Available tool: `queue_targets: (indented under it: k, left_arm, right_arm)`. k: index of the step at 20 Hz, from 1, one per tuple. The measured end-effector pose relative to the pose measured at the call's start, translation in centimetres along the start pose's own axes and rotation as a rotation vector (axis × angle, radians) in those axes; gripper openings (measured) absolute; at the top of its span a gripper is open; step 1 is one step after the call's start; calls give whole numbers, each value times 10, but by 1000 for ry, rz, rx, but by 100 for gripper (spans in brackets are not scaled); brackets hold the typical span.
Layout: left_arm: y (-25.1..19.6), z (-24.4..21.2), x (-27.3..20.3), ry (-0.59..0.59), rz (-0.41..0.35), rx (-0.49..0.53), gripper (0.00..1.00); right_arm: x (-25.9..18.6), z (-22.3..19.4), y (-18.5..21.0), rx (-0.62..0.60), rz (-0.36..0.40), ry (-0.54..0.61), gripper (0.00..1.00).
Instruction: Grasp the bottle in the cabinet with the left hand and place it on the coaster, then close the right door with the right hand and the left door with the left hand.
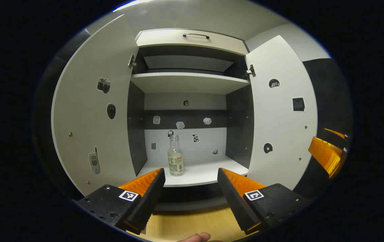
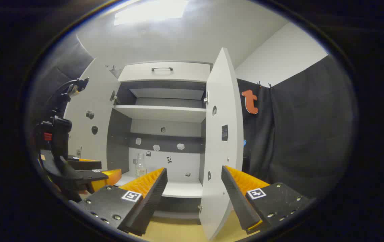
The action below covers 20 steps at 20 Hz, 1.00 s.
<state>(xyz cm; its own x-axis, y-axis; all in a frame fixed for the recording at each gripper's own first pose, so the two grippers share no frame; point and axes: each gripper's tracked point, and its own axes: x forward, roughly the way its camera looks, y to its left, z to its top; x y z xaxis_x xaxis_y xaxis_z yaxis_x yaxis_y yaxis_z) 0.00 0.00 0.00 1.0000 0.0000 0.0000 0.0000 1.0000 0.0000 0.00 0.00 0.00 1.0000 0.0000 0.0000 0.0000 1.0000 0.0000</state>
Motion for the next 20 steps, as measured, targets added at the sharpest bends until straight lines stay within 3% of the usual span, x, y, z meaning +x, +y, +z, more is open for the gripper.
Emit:
queue_targets:
  k: [10, 20]
  left_arm:
    - [17, 1, 20, -6, 6, 13, 99]
    - [23, -40, 104, 24, 48, 32, 99]
  right_arm:
    - [27, -9, 14, 6, 28, 5, 98]
    - [62, -19, 9, 31, 4, 25, 98]
